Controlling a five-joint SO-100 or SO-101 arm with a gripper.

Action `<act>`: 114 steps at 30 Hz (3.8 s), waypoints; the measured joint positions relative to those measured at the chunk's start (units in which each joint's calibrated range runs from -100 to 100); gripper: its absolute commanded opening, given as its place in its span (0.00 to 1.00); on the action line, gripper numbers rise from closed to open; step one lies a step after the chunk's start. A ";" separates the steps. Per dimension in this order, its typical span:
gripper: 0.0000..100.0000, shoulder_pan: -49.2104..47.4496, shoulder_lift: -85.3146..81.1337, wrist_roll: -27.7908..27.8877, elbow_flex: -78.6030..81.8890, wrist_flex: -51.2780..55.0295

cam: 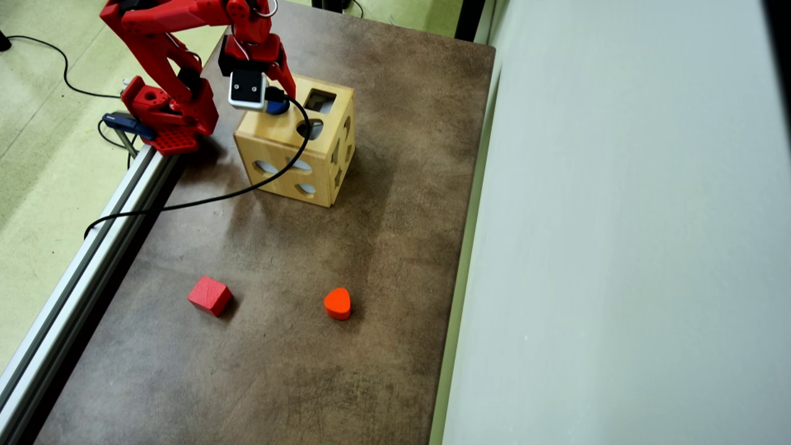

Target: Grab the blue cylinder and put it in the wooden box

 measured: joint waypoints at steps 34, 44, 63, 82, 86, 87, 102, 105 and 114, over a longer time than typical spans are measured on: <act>0.14 7.19 -11.61 0.00 0.00 0.00; 0.13 9.27 -5.08 0.10 0.45 0.00; 0.13 2.52 -2.12 0.10 0.36 0.00; 0.13 -0.65 2.46 0.05 0.00 -0.16; 0.13 -0.86 -1.44 -0.05 0.00 -0.08; 0.13 -1.15 -3.39 -0.15 0.00 0.32; 0.13 -2.73 -7.80 -0.15 0.36 0.73; 0.13 -3.02 -7.80 -0.15 0.36 0.73; 0.13 -3.81 -8.73 0.05 0.36 0.73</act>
